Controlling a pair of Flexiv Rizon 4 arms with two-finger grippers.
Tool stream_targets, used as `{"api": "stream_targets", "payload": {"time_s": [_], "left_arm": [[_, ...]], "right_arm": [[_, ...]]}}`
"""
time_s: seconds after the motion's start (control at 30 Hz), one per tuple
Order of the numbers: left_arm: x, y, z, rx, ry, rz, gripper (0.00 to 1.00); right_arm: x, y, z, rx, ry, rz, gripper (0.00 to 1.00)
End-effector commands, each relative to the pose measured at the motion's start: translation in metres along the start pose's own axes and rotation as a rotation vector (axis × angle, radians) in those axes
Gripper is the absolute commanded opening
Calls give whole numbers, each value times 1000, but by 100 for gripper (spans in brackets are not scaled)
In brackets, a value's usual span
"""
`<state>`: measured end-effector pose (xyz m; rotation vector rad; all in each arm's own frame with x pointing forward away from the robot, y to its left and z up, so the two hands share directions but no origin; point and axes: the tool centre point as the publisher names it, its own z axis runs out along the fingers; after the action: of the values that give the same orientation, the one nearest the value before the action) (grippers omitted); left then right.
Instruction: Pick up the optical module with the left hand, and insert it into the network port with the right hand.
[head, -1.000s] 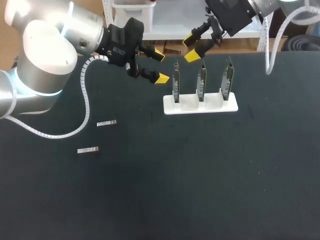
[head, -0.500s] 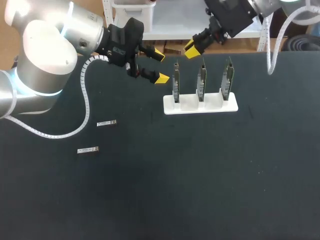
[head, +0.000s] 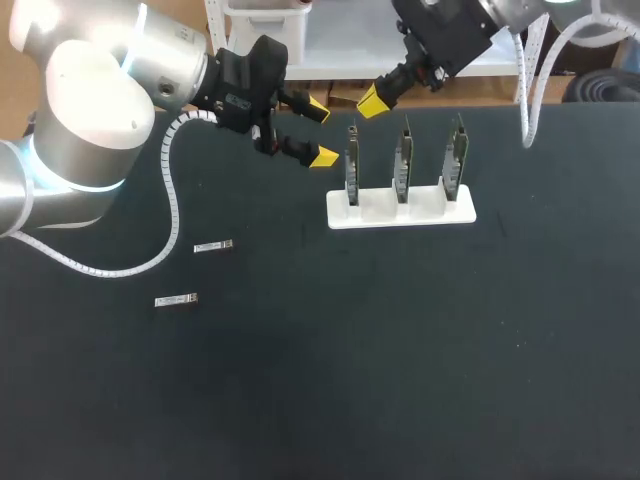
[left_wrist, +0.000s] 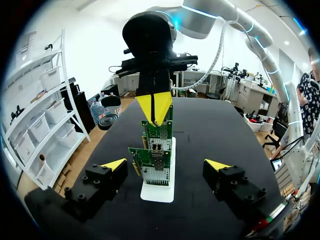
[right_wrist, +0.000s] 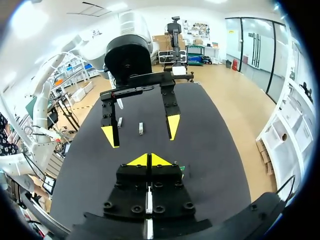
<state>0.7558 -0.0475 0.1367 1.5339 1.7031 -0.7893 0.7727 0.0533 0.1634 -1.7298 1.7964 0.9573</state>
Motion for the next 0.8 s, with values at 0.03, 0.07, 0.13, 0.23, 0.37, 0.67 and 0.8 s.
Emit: {"api": "stream_targets", "payload": {"time_s": [0.03,0.07,0.13,0.23,0.37,0.67,0.8], "left_arm": [[-1,1,0,1,5,-2,100],[-1,1,0,1,5,-2,100],[-1,1,0,1,5,-2,100],[-1,1,0,1,5,-2,100],[-1,1,0,1,5,-2,100],[-1,1,0,1,5,-2,100],[-1,1,0,1,5,-2,100]], "right_arm": [[-2,-7,5,-21,4,-3,0],[-2,-8,6,-23,5,-4,0],[-2,-9,8,-27,4,-3,0],[-3,-11,10,-29,2,-2,0],[-3,-13,14,-38,2,0,0],[-1,-15,18,-57,22,8,0],[0,-15,17,-60,26,10,0]]}}
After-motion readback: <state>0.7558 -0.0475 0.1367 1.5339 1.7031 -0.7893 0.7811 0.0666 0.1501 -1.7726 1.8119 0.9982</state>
